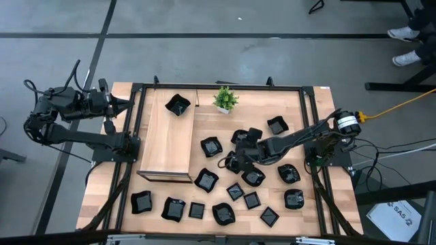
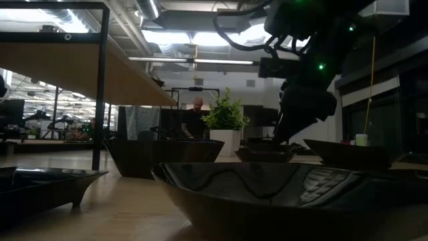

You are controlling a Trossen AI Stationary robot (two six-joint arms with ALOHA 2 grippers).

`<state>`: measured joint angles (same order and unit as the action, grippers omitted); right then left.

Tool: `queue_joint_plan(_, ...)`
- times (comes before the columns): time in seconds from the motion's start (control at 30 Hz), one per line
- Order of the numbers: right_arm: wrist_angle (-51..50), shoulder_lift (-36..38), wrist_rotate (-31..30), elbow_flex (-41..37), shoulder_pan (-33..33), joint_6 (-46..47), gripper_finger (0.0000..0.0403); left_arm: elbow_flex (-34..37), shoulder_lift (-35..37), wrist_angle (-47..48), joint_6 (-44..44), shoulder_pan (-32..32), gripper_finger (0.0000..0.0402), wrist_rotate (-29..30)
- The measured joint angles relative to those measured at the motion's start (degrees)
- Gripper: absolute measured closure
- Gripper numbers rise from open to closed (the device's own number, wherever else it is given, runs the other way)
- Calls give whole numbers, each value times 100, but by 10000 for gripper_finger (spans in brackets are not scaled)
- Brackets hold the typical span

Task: Pick & Place Mini shaped plates
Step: Put the black leaf shape plate on top of the shelf

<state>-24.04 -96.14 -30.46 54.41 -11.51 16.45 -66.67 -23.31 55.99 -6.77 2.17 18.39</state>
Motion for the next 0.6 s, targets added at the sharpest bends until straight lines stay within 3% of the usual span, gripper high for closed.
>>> queue_joint_plan(0.6, 488, -248, -150, -234, 186, -231, 163, 0, 0, 0, -1, -1, 398, -1)
